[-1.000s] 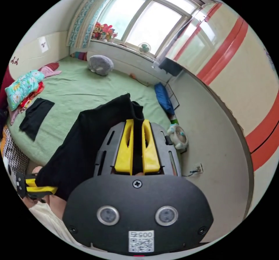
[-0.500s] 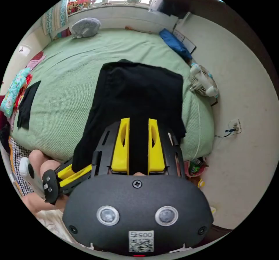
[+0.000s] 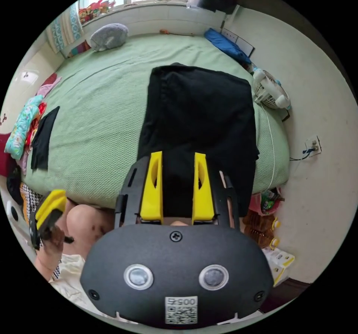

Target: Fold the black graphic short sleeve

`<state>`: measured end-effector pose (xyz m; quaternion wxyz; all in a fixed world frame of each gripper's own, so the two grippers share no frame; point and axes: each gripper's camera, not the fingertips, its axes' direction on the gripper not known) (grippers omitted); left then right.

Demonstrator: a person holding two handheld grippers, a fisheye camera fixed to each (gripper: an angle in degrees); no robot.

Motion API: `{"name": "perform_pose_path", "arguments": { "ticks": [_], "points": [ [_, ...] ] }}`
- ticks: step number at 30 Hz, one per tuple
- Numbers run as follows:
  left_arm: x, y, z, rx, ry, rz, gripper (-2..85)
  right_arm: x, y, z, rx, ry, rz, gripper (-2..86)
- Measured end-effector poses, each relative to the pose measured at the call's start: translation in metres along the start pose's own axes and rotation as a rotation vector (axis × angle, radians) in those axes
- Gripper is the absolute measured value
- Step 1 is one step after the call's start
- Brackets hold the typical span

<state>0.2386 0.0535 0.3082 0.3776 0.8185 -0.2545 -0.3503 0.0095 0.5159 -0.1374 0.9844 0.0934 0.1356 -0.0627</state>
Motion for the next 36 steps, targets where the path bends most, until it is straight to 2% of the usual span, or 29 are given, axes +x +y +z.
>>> {"name": "perform_pose_path", "arguments": {
  "ticks": [6,11,13,15,18,23,31,36],
  "points": [
    [-0.069,0.024,-0.070,0.017,-0.165,-0.124,1.8,-0.045,0.043,0.001,0.083,0.112,-0.006,7.5],
    [-0.103,0.040,-0.109,-0.007,-0.264,-0.190,0.1,-0.040,0.029,0.036,-0.053,0.002,0.110,7.5],
    [-0.116,0.048,-0.126,-0.022,-0.320,-0.198,0.2,-0.052,0.016,0.034,-0.106,0.064,0.107,7.7],
    [-0.128,0.055,-0.138,-0.035,-0.366,-0.213,0.8,-0.071,0.010,0.022,-0.051,0.098,0.062,8.7],
    [-0.152,0.068,-0.156,-0.037,-0.417,-0.230,3.5,-0.113,0.000,-0.007,0.102,-0.068,-0.086,12.3],
    [-0.190,0.083,-0.173,-0.089,-0.469,-0.305,5.0,-0.202,-0.017,-0.019,0.170,-0.209,-0.276,14.2],
    [-0.241,0.080,-0.184,-0.106,-0.511,-0.352,10.4,-0.322,-0.026,0.067,0.076,-0.450,-0.417,13.7],
    [-0.277,0.087,-0.186,-0.080,-0.515,-0.431,11.8,-0.366,-0.035,0.121,0.022,-0.482,-0.391,11.5]
  ]
}}
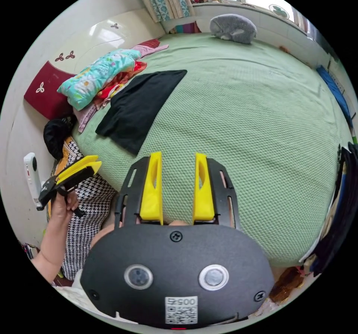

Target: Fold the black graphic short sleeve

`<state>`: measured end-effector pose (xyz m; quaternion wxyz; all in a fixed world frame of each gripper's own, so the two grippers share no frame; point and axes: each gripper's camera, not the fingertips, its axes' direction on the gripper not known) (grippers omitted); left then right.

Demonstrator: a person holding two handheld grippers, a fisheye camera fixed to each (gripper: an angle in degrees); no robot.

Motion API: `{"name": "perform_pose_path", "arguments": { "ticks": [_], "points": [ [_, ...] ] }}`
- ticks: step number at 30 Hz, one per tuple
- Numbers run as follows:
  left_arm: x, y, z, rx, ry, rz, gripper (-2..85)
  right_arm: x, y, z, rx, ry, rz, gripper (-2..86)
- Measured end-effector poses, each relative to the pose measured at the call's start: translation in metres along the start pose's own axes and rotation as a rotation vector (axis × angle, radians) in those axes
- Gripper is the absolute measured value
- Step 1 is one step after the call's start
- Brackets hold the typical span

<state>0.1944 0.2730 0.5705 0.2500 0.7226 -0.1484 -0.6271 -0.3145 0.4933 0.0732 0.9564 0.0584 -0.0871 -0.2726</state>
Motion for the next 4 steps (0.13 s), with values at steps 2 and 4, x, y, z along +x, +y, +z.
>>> {"name": "perform_pose_path", "arguments": {
  "ticks": [2,4],
  "points": [
    [-0.009,-0.004,0.006,-0.007,-0.020,-0.008,11.9,-0.002,-0.006,0.013,0.033,-0.008,0.018,11.0],
    [-0.016,-0.013,0.013,-0.016,-0.063,-0.001,12.2,-0.009,-0.014,0.028,0.041,0.025,-0.035,10.6]
  ]
}}
